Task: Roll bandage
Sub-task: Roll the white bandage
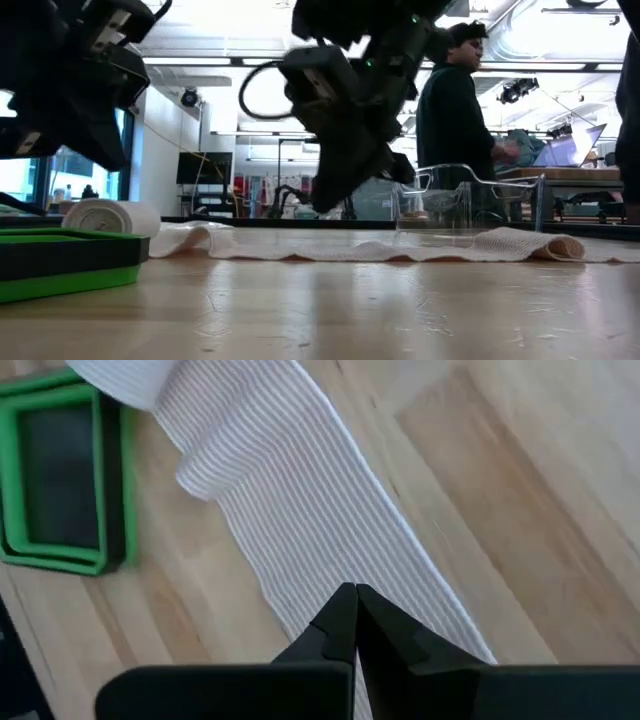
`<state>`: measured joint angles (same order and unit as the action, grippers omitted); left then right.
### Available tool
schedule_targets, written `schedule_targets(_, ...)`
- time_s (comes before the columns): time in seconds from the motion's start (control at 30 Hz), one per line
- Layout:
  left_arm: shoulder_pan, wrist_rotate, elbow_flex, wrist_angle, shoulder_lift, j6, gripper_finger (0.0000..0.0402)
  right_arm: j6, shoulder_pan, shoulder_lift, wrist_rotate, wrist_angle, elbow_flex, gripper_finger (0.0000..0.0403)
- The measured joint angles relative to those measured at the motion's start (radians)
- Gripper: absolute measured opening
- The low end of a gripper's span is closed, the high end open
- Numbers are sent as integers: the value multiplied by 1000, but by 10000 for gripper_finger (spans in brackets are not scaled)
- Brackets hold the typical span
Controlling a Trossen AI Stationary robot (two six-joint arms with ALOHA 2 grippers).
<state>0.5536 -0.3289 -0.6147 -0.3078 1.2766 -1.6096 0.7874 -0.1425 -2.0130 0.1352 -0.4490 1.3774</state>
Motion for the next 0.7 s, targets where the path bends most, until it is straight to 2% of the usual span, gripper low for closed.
schedule_targets(0.2, -28, 86, -16, -11, 45, 62, 0, 24, -17, 4, 42, 65, -3, 0)
schedule_targets(0.4, -71, 84, -71, -19, 107, 171, 0, 73, -22, -7, 57, 138, 8, 0)
schedule_targets(0.7, -91, 101, -82, -44, 134, 183, 0, 158, -28, -79, 46, 151, 8, 0)
